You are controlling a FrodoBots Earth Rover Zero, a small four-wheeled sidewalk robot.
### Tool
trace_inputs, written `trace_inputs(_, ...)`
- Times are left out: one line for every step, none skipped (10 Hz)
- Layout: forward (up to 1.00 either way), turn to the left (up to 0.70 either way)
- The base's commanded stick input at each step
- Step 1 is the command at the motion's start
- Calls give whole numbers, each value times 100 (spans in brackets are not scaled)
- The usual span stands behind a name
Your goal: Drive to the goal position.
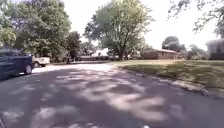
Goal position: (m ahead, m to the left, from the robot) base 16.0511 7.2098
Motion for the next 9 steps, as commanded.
trace_inputs(69, 3)
trace_inputs(69, 3)
trace_inputs(69, 3)
trace_inputs(69, 3)
trace_inputs(69, 3)
trace_inputs(69, 3)
trace_inputs(69, 3)
trace_inputs(69, 3)
trace_inputs(69, 3)
